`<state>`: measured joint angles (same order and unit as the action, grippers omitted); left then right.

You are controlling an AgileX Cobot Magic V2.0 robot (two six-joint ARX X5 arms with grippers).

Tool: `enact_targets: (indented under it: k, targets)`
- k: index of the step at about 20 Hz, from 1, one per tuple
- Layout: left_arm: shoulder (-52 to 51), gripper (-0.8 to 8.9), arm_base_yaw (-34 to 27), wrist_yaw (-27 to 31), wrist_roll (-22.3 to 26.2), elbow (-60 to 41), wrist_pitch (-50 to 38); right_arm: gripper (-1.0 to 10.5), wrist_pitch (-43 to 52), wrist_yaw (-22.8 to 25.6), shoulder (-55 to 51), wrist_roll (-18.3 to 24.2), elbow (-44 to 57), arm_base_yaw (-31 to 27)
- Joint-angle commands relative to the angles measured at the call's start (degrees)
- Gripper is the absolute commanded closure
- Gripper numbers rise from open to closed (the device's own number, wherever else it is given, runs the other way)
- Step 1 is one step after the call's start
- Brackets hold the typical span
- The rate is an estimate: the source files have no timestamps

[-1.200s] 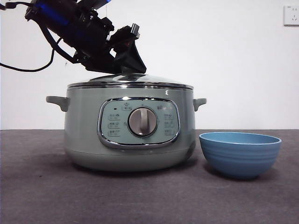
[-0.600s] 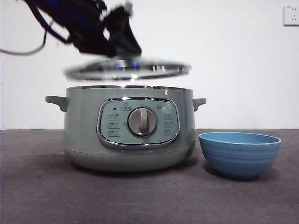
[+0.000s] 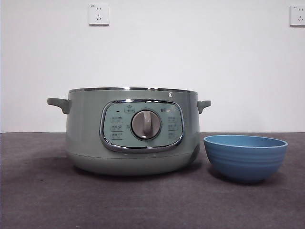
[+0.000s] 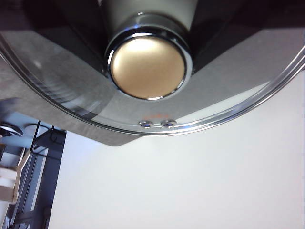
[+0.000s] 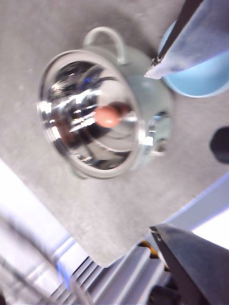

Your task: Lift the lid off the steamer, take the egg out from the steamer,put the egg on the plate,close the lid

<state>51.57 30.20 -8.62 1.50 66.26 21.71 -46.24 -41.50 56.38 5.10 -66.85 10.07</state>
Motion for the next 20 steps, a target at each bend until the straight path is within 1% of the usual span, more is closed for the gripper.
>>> enact_targets:
  k: [1,3,5,8,10,14,16,17,19,20]
  targets:
    - [-6.0,8.22,0.1,2.8,0.0,1.6,4.5,4.1,4.1,4.6,3.0,-3.8,0.0,4.4]
    - [-11.0,8.22,0.1,4.5,-0.1,1.6,9.4,4.1,7.5,10.3,7.0,-5.4,0.0,9.7]
    - [-15.6,8.22,0.1,5.7,-1.1,1.6,13.5,4.1,11.3,16.0,11.9,-6.0,-0.1,15.1]
    - [-21.0,8.22,0.1,8.7,-1.3,1.6,18.3,4.1,18.1,22.6,20.5,-7.2,-0.5,22.0]
    - [-23.3,8.22,0.1,8.7,-1.5,1.6,21.1,4.1,18.8,27.5,26.9,-7.1,-3.3,25.3]
    - [-24.6,8.22,0.1,8.6,-1.5,1.6,25.7,4.1,18.6,31.6,39.6,-6.9,-13.2,28.8]
    - [-24.6,8.22,0.1,8.5,-1.4,1.6,26.6,4.1,16.7,31.6,45.4,-7.0,-18.6,29.1]
    - [-24.6,8.22,0.1,8.5,-1.5,1.6,26.7,4.1,15.4,32.4,48.3,-6.8,-21.2,29.1]
    - [-24.6,8.22,0.1,8.5,-1.4,1.7,26.7,4.1,14.2,34.4,52.1,-5.5,-23.9,29.1]
    - [-24.6,8.22,0.1,8.5,-1.3,1.7,26.7,4.1,14.3,34.4,53.1,-5.4,-24.2,29.1]
